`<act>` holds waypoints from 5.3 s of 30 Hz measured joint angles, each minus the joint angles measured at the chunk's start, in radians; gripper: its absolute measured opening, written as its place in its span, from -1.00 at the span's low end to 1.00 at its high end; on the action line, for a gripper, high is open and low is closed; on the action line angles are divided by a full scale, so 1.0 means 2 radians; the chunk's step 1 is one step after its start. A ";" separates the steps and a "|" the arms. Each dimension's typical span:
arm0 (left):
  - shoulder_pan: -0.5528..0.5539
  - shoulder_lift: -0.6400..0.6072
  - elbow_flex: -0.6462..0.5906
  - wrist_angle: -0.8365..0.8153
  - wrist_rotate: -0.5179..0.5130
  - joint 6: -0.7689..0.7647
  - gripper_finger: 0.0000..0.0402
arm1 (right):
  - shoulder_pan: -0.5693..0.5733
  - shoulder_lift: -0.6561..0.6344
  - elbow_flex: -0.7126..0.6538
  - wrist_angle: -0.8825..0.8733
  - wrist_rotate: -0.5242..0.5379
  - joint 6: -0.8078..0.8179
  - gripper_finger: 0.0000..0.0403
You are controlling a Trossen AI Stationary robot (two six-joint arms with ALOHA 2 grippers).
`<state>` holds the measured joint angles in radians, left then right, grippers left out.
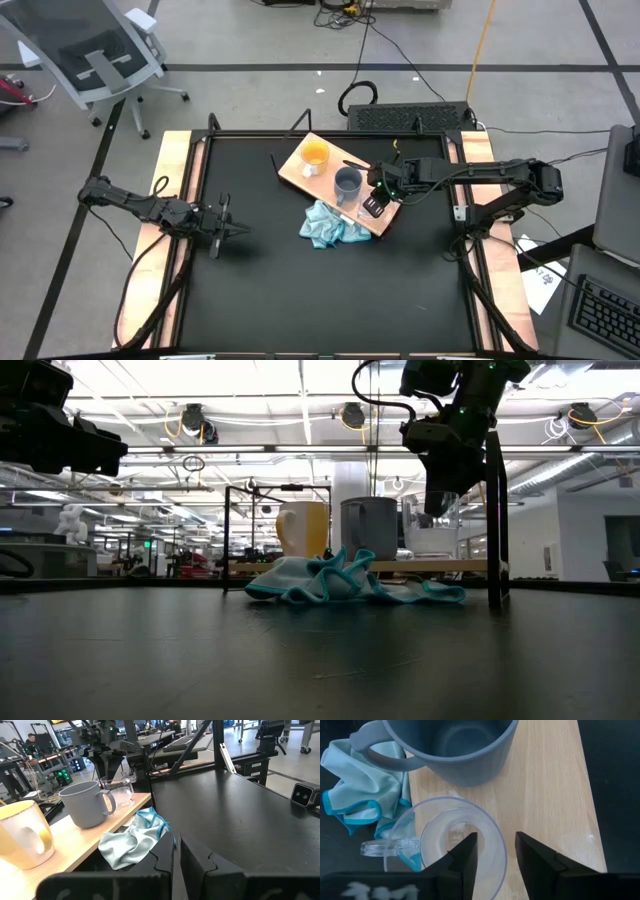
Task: Stack small to large cups/mugs on shelf
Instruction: Put the transparent mug on the shelf, then return to Home Position
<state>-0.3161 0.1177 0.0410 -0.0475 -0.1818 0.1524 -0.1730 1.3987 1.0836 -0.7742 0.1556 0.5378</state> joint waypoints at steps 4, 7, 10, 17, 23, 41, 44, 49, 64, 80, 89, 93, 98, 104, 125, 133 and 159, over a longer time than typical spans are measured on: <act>0.000 0.000 0.000 0.000 0.000 0.002 -0.85 | 0.000 -0.003 0.000 0.000 -0.001 -0.001 -0.35; 0.000 0.000 0.000 0.000 0.000 0.003 -0.85 | 0.000 -0.011 0.000 0.003 -0.001 -0.004 -0.32; 0.000 0.000 0.000 0.000 0.000 0.003 -0.85 | 0.000 -0.028 0.000 0.004 -0.002 -0.006 -0.29; 0.000 0.000 0.000 0.000 0.000 0.003 -0.85 | 0.000 -0.074 0.001 0.042 -0.002 -0.015 -0.26; 0.000 0.000 0.000 0.000 0.000 -0.029 -0.85 | 0.017 -0.120 0.001 0.114 -0.002 -0.093 -0.30; 0.001 0.000 -0.001 0.009 -0.006 0.063 -0.99 | 0.081 -0.255 -0.078 0.144 -0.002 -0.197 -0.99; 0.001 0.000 -0.001 0.013 -0.013 0.063 -0.99 | 0.086 -0.289 -0.134 0.222 -0.003 -0.197 -0.99; 0.001 0.000 -0.001 0.012 -0.014 0.066 -0.99 | 0.088 -0.332 -0.230 0.353 -0.054 -0.198 -1.00; 0.001 0.000 -0.001 0.014 -0.014 0.056 -1.00 | 0.119 -0.338 -0.382 0.588 -0.082 -0.209 -1.00; 0.001 0.001 -0.001 0.036 -0.028 0.057 -0.99 | 0.161 -0.341 -0.431 0.668 -0.078 -0.259 -1.00; 0.001 0.000 -0.001 0.034 -0.028 0.041 -0.98 | 0.158 -0.365 -0.506 0.830 -0.077 -0.241 -1.00; 0.001 0.000 -0.001 0.033 -0.028 0.042 -0.99 | 0.158 -0.389 -0.514 0.837 -0.077 -0.239 -1.00; 0.001 0.000 0.000 0.027 -0.028 0.038 -0.99 | 0.158 -0.427 -0.514 0.801 -0.079 -0.257 -1.00; 0.001 0.001 0.000 0.012 -0.028 0.035 -0.99 | 0.158 -0.467 -0.515 0.759 -0.079 -0.269 -1.00; 0.000 0.000 0.000 0.053 0.045 0.031 -0.99 | 0.163 -0.480 -0.534 0.790 -0.079 -0.307 -1.00; 0.001 0.000 -0.015 0.125 0.038 0.063 -1.00 | 0.179 -0.488 -0.534 0.796 -0.079 -0.323 -1.00; 0.001 0.000 -0.015 0.142 0.030 0.101 -1.00 | 0.202 -0.557 -0.535 0.764 -0.078 -0.368 -1.00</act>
<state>-0.3145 0.1177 0.0109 0.2363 -0.1226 0.3534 0.2314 0.2849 0.0143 0.7539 -0.0008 -0.1987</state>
